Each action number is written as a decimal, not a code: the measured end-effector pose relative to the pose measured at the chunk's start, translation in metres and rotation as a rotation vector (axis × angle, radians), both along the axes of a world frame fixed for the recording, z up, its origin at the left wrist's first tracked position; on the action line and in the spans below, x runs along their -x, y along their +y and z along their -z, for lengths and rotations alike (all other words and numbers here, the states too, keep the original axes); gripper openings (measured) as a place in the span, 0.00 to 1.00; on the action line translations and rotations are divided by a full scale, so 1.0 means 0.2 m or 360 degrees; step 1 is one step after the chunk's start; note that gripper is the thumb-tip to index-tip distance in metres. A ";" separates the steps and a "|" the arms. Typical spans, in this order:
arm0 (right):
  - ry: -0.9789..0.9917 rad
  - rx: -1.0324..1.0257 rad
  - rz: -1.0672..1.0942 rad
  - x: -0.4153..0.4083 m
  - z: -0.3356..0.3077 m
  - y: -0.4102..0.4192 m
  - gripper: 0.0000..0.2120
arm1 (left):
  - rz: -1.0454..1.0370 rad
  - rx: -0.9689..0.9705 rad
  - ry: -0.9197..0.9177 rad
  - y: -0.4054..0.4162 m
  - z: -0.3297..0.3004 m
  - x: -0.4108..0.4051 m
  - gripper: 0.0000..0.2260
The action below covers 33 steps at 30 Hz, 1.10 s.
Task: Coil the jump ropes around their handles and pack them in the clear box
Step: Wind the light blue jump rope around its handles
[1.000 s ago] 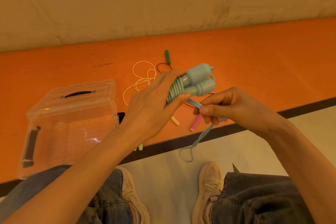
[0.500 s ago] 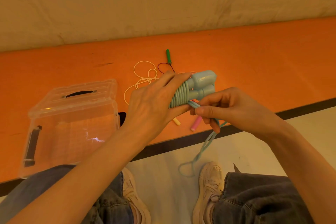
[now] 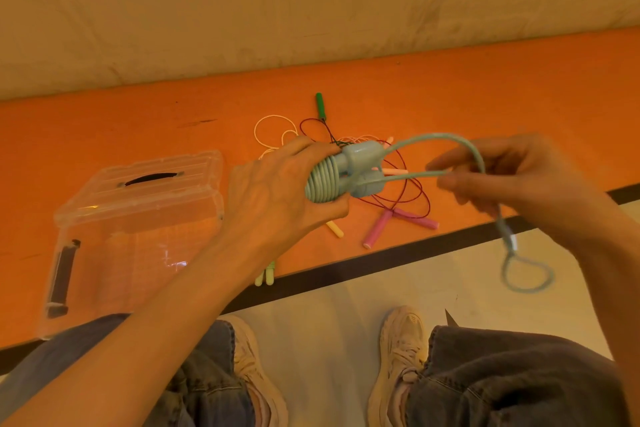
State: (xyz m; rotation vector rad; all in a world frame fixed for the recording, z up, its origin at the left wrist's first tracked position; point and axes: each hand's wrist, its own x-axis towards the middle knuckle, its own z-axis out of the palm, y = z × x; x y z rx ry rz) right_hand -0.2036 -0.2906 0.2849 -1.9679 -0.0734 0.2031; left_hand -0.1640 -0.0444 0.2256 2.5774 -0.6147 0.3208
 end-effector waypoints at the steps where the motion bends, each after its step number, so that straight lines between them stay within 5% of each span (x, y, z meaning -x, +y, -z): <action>1: -0.0117 -0.0096 0.0114 0.00 0.00 0.00 0.09 | -0.0004 -0.0031 0.0018 -0.01 0.00 0.00 0.23; 9: -0.0465 -0.0291 0.0292 -0.06 0.05 0.05 0.08 | 0.0150 -0.0281 0.0031 -0.06 -0.01 0.07 0.24; 13: -0.0336 -0.0423 0.0293 -0.10 0.09 0.07 0.09 | 0.0424 -0.0217 0.0294 -0.08 -0.01 0.08 0.20; 27: -0.0044 -0.0365 0.0383 -0.14 0.16 0.07 0.06 | 0.0574 -0.0104 0.0419 -0.08 -0.01 0.10 0.22; 33: -0.0014 -0.0323 0.0437 -0.15 0.17 0.06 0.05 | 0.0485 0.0266 0.0477 -0.09 -0.03 0.13 0.42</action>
